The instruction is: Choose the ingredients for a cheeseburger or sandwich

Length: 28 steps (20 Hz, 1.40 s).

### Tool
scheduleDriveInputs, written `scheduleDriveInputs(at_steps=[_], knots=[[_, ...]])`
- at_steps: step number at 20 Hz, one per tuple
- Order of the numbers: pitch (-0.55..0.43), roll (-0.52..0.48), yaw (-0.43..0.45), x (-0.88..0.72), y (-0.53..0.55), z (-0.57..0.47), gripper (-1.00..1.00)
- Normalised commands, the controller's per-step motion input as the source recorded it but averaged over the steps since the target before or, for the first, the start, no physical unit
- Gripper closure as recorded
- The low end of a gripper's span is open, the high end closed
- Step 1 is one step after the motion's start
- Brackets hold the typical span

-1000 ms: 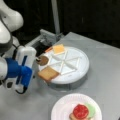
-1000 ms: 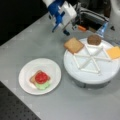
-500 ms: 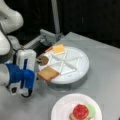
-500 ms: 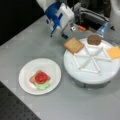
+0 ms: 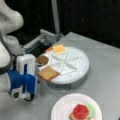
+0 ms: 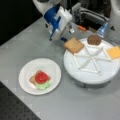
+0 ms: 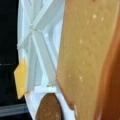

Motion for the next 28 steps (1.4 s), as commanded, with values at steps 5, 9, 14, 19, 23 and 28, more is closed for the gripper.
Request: scheduleDriveInputs(at_steps=[5,9,14,19,23,28], knots=[[-0.113,0.305,0.101,0.24,-0.09,-0.14,-1.0],[-0.149,0.308,0.079,0.24,-0.06,-0.22,-1.0],[-0.15,0.267,0.083,0.18,-0.13,-0.23,-1.0],[-0.116,0.245,0.091,0.15,-0.17,-0.12,-1.0],[-0.086,0.213,0.095,0.13,-0.17,-0.04,1.0],[-0.065,0.187,0.072,0.12,-0.13,-0.01,1.0]])
